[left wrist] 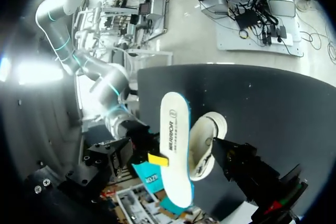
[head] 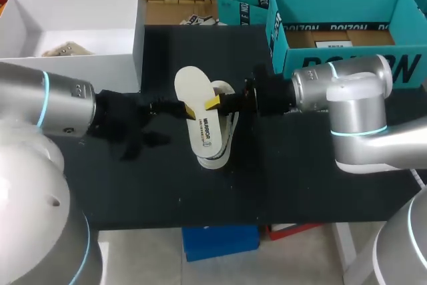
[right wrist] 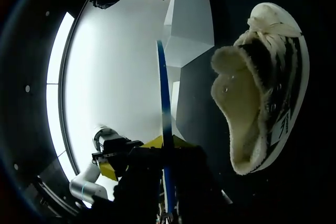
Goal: Take the shoe out of the shoebox, open the shoe tongue, remove and reinsert the insole, then place the shoe into the shoebox
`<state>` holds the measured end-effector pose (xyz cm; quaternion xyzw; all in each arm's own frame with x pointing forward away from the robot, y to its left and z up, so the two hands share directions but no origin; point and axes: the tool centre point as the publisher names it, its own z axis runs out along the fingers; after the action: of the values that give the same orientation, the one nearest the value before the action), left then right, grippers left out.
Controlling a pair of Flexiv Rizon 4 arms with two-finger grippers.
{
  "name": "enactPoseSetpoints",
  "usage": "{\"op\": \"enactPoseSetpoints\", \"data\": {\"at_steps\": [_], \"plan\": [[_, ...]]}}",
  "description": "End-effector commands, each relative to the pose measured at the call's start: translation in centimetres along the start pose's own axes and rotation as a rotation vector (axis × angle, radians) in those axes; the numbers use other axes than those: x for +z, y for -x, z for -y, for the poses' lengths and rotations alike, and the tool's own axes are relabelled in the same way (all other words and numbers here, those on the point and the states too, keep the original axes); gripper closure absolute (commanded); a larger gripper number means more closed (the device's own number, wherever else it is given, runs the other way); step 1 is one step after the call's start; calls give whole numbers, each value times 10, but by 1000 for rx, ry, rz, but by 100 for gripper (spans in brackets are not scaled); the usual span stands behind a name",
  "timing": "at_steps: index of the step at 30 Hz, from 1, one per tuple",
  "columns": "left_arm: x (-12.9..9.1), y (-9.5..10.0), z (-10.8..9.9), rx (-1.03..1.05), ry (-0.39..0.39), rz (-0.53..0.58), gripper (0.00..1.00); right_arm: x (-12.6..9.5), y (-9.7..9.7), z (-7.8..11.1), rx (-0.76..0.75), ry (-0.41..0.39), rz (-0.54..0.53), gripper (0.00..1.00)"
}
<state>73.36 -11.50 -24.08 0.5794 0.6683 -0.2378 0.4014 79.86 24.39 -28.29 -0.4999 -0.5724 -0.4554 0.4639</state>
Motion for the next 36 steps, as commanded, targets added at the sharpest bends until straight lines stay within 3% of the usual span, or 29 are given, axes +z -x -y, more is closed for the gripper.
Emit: {"op": "enactPoseSetpoints", "data": {"at_steps": [1,10,12,21,36], "plan": [[3,17,-6,119,-30,-626,0,2,1,0,0,3,0,100],[10,38,-16,211,6,-885,0,2,1,0,0,3,0,100],[9,41,-17,237,51,-961,0,2,1,0,0,3,0,100],[14,52,-23,273,66,-1134,0,2,1,0,0,3,0,100],[15,51,-23,271,72,-1152,0,2,1,0,0,3,0,100]]}}
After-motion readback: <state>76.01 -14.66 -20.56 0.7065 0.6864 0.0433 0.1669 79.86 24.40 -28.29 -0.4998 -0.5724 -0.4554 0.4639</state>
